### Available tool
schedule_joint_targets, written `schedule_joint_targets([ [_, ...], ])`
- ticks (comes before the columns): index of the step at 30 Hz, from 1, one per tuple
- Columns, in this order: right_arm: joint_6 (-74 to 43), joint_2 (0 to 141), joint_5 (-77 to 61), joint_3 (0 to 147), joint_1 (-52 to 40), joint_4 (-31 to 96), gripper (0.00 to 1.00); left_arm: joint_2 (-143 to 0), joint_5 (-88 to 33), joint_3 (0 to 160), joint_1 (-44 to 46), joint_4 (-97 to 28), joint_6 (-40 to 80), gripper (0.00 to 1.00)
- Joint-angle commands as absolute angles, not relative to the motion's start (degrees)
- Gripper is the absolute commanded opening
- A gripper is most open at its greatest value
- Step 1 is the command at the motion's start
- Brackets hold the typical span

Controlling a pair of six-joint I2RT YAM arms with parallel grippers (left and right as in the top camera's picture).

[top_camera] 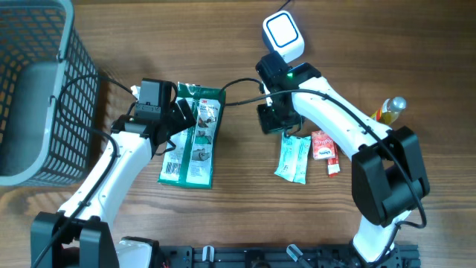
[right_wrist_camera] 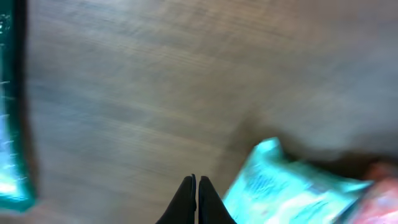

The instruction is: Scan the item barcode

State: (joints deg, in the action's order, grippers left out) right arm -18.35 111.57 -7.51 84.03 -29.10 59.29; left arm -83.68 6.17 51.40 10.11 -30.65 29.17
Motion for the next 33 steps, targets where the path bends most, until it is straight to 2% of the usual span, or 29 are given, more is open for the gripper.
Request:
schedule_joint_targets([
  [1,-27.68,112.18,-14.28,81.97,-29.74,61.01,0.04,-83.57,6.63,51.77,9.89,-30.55,28.71,1.0],
  [9,-30.72,112.18,-10.68,71.96,-31.24,56.12,0.04,-83.57,6.61,51.77,9.89,-30.55,28.71,1.0],
  [21,-32.1,112.18,9.52,70.61,-28.71,65.6,0.04,-83.57,6.63,51.77,9.87,-30.55,28.71,1.0],
  [25,-31.97,112.18,7.86,70.61,-28.42,64.6,0.04,-83.57,6.63,51.77,9.89,-30.55,28.71,1.0],
  [32,-31.22,112.18,-4.01,70.61,-29.08,58.5,0.05,-83.57,6.61,51.77,9.87,-30.55,28.71,1.0],
  [33,-30.81,112.18,-5.63,70.61,-29.3,57.04,0.08,-83.57,6.63,51.77,9.89,-30.55,28.73,1.0],
])
